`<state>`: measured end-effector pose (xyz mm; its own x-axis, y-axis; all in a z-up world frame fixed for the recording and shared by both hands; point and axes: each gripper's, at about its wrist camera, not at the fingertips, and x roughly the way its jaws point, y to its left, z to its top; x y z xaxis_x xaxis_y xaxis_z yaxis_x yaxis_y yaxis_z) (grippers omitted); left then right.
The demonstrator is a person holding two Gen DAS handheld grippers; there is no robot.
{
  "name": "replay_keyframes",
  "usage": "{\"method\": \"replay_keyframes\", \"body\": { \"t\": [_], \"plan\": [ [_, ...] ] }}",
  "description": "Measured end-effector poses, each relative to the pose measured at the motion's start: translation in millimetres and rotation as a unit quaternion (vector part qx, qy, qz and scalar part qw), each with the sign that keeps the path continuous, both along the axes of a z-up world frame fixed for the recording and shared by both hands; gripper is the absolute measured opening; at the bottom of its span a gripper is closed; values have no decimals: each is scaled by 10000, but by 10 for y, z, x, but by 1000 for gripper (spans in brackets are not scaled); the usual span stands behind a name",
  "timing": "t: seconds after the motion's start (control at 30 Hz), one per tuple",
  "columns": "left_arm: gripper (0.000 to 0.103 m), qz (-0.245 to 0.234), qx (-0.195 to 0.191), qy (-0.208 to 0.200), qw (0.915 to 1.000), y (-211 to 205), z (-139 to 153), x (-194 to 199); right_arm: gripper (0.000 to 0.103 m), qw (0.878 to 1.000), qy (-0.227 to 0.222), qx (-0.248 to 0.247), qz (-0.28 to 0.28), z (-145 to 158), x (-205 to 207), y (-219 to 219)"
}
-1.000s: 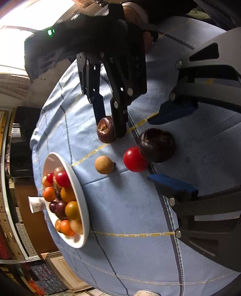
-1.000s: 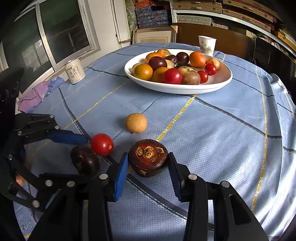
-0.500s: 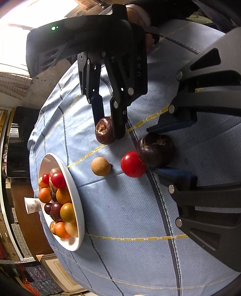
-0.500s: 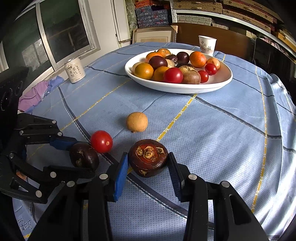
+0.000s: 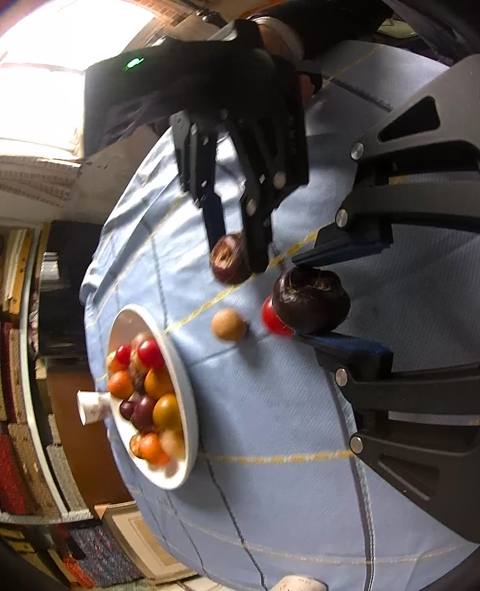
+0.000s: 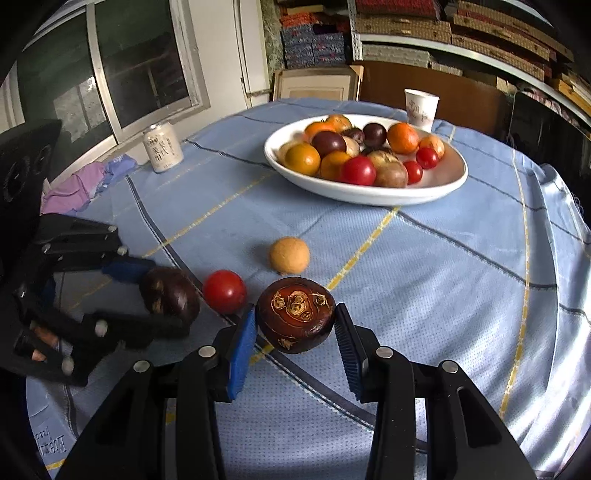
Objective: Organize fruits
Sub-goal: 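Carry both mangosteens onto the white plate and open both tools, then grasp the tan round fruit with the right tool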
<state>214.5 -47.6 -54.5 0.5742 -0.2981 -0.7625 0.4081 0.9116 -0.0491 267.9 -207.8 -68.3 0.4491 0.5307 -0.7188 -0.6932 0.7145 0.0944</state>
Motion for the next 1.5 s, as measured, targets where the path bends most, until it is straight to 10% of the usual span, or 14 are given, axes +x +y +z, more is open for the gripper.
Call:
{"method": "replay_keyframes", "body": {
  "t": [0.67,0.73,0.8,1.07,1.5],
  "plan": [
    [34,1231,325,-715,9893,509,386,1813,45,9837,-311,1279,-1224,333,1420,115],
    [50,1271,319,-773,9884,507,379,1868,51,9822,-341,1348,-1266,333,1458,124],
    [93,1486,446,-947,9834,509,401,1857,53,9819,-358,1297,-1333,334,1443,133],
    [98,1664,989,-1529,9691,341,546,1418,62,9819,-563,1231,-1325,408,1047,12],
    [98,1849,774,-821,9763,540,169,780,71,9849,-157,1009,-1396,132,553,-114]
  ]
}}
